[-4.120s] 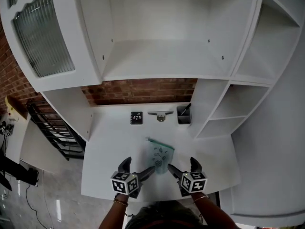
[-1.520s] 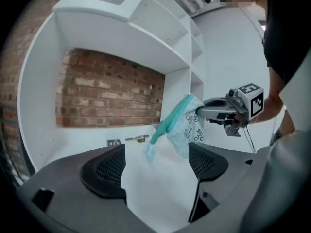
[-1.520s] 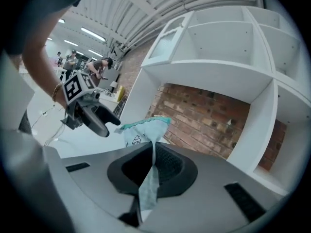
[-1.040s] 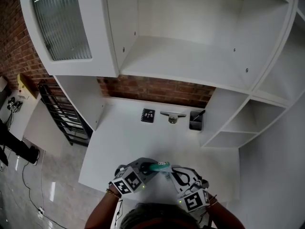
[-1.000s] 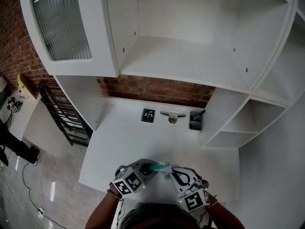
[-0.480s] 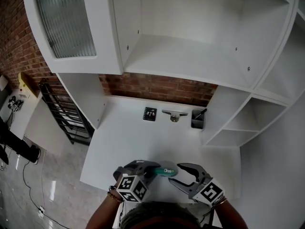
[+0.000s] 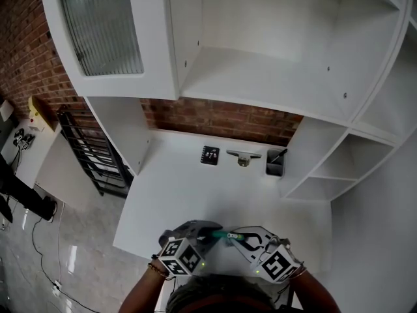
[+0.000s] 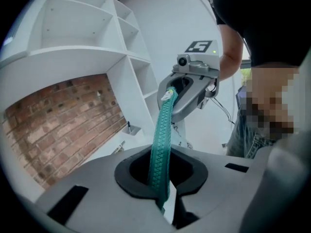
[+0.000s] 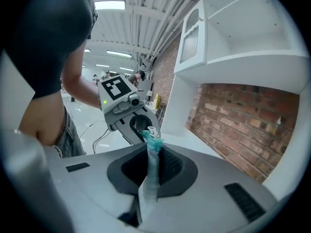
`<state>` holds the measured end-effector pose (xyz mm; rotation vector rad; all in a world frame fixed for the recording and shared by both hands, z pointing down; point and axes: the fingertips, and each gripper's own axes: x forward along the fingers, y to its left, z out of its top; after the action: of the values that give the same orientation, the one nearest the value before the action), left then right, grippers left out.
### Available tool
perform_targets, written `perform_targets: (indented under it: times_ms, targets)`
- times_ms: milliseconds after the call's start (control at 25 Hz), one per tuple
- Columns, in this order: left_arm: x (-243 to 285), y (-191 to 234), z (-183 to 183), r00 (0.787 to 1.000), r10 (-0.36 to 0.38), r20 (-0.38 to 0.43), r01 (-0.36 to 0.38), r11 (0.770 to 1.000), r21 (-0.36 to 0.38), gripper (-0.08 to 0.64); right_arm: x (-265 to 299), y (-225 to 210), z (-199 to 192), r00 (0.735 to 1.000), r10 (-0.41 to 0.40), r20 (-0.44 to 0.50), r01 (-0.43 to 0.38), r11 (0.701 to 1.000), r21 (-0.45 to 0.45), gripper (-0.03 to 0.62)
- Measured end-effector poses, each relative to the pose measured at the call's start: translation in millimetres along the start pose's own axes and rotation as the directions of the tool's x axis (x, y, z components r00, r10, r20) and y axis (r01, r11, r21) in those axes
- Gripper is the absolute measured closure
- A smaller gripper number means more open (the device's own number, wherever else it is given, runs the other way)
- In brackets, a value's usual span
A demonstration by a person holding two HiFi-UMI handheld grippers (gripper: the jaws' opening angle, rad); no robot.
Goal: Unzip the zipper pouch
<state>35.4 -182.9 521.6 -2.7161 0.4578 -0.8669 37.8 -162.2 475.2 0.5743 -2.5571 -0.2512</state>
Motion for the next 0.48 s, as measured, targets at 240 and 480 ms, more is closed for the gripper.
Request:
perform_targets:
  times_ms: [240,480]
  targets:
    - [-58,30,12,0.986,0.033,0.163,0.031,0.925,-0.378,0.371,2,-7,-6,0.99,-0.115,-0.079,0.102,0.984,-0.148,0.581]
    - [-43,-7,38,0.97,-0.095,0.225,0.216,0.765,-0.606,0.438,13,1,-14,0.959,-0.242,-0.147,0.17,0.907,-0.386,0.581]
